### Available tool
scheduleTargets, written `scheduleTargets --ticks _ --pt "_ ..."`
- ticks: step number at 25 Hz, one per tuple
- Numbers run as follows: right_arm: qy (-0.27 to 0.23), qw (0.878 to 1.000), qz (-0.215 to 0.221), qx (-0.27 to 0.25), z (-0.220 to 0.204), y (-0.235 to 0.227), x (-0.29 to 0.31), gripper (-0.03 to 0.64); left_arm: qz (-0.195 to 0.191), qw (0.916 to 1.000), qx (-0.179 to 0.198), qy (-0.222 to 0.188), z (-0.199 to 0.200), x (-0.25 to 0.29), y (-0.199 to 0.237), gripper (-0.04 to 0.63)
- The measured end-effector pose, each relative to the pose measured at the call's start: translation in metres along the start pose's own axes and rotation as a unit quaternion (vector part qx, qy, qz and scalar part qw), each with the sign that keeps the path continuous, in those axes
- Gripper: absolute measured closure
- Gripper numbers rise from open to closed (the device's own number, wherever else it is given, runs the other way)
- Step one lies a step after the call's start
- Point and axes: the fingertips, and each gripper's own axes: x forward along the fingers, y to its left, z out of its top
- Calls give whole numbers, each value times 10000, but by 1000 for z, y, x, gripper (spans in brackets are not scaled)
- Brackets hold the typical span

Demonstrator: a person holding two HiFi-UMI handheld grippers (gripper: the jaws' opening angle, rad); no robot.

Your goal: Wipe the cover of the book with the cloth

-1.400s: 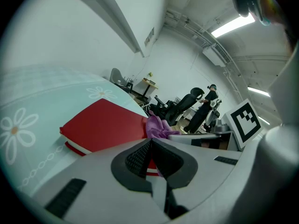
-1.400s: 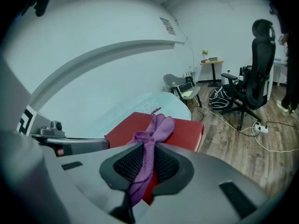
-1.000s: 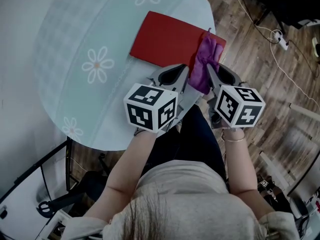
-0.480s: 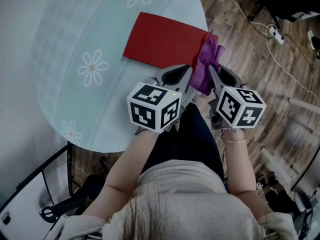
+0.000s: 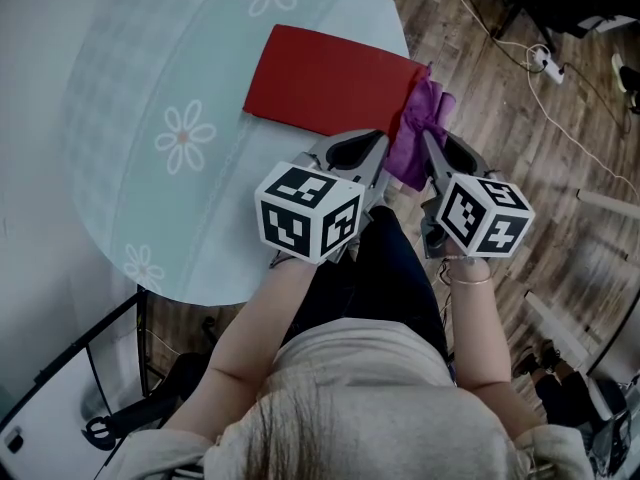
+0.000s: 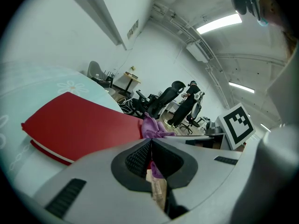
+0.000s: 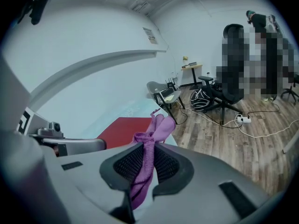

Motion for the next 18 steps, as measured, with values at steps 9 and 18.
scheduleTargets --ticks 9,18 --pt "-286 9990 266 -204 13 20 -7 547 -272 9992 -44 -302 5 -19 -9 577" --pt "-706 9928 767 -583 22 68 -22 547 -429 9932 -92 -1082 16 -69 -12 577"
